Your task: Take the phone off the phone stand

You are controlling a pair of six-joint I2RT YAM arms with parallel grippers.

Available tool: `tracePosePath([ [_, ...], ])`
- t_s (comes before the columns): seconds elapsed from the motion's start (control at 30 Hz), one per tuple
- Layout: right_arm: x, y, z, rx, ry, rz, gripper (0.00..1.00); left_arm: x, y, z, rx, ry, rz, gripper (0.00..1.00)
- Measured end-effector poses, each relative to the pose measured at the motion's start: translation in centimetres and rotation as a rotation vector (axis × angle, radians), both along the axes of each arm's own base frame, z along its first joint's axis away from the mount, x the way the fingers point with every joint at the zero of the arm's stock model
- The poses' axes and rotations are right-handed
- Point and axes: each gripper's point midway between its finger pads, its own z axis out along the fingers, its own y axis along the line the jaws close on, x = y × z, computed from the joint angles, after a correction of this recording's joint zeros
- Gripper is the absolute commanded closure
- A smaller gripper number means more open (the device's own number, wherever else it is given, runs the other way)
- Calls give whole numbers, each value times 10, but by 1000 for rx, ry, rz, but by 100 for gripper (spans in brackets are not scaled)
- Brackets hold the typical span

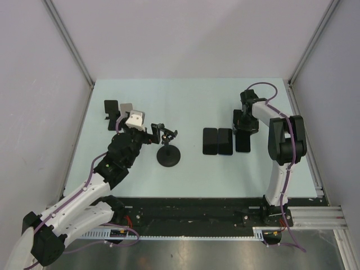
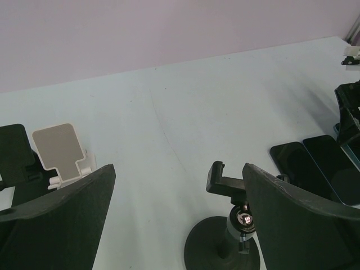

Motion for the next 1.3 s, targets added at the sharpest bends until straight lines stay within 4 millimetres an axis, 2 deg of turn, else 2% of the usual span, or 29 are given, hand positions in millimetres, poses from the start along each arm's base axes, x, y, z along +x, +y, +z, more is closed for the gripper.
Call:
tracePosePath([
  [0.37,-3,3,-2,21,28,-13,31,-1,-5,0,10,-3,-31,0],
  [0.63,-5,5,-2,32,39,-4,11,-1,-5,0,17,-5,-33,0],
  [0.73,-9,6,-2,36,51,9,8,-2,-5,0,20,-6,-38,0],
  [0.87,-13,6,3,41,61,14,9,-2,-7,0,23,-7,-50,0],
  [1.03,-12,1,25,57,16,2,13,-3,-8,0,24,-7,-54,0],
  [1.2,-13,-26,48,73,-42,-63,16,-3,-8,0,23,-8,-54,0],
  [1.3,-16,-50,48,63,-48,-111,17,-3,-8,0,23,-7,-54,0],
])
